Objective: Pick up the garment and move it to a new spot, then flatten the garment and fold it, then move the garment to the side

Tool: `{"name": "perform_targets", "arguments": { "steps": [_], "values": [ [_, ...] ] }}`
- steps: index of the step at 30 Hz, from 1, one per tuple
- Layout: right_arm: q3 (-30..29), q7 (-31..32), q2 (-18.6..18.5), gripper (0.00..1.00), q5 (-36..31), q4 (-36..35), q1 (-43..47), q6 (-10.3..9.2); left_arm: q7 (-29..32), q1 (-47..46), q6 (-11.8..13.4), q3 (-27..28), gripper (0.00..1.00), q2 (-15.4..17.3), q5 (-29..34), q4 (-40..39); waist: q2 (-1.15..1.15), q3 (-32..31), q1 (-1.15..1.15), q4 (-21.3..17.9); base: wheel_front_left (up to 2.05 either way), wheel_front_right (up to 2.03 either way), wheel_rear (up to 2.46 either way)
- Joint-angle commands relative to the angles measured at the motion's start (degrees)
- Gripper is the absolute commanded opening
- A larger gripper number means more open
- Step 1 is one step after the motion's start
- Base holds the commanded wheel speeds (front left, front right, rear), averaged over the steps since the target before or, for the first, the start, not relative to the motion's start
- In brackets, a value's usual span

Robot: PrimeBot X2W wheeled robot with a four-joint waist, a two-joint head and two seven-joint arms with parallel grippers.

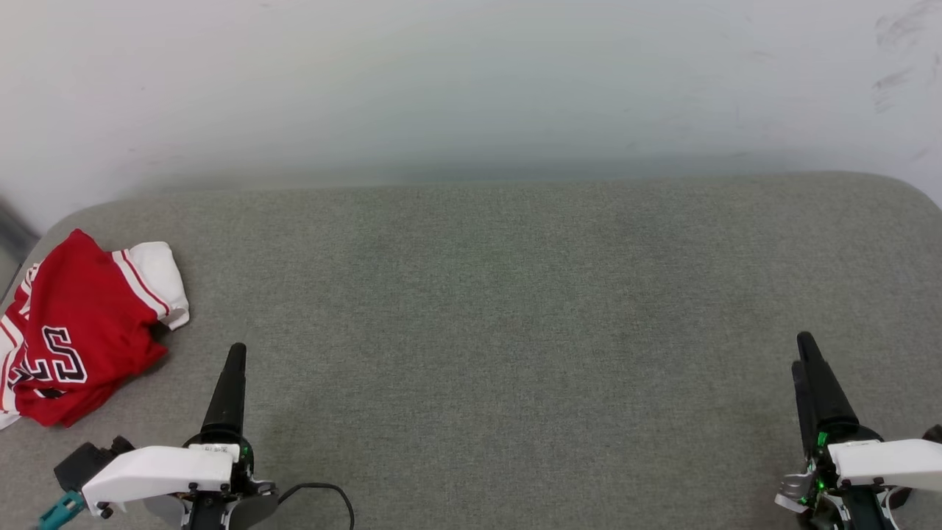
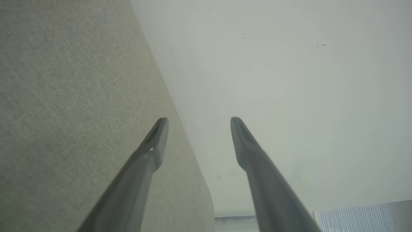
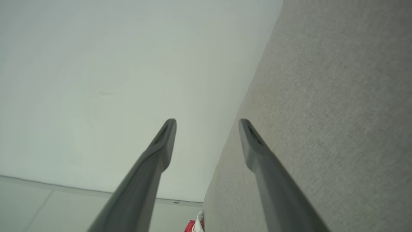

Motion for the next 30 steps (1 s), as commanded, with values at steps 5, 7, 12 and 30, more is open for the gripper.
{"name": "perform_targets", "arguments": {
  "steps": [5,7,12,30],
  "values": [
    [0.9,-1.8,0.0,1.0,-10.3,-4.4,0.0,0.01,-1.8,-0.2,2.3,-1.8,1.0,0.1,9.7,-4.1,0.0,0.1,0.0,0.2,0.0,0.0,0.0],
    [1.5,-2.3,0.0,1.0,-13.3,-5.1,0.3,0.01,-2.2,-0.1,3.0,-2.5,1.0,0.1,12.5,-4.6,0.0,0.1,0.0,0.2,0.0,0.0,0.0],
    [2.7,-3.4,0.0,1.0,-20.7,-6.2,1.1,0.01,-3.3,0.4,4.7,-3.8,1.0,0.1,19.2,-5.5,0.0,0.1,0.0,0.3,0.0,0.0,0.0],
    [4.6,-7.1,0.0,1.0,-38.3,-8.1,2.8,0.02,-6.9,1.9,9.3,-8.2,1.0,1.5,36.9,-7.2,0.0,0.1,0.0,0.7,0.0,0.0,0.0]
  ]
}}
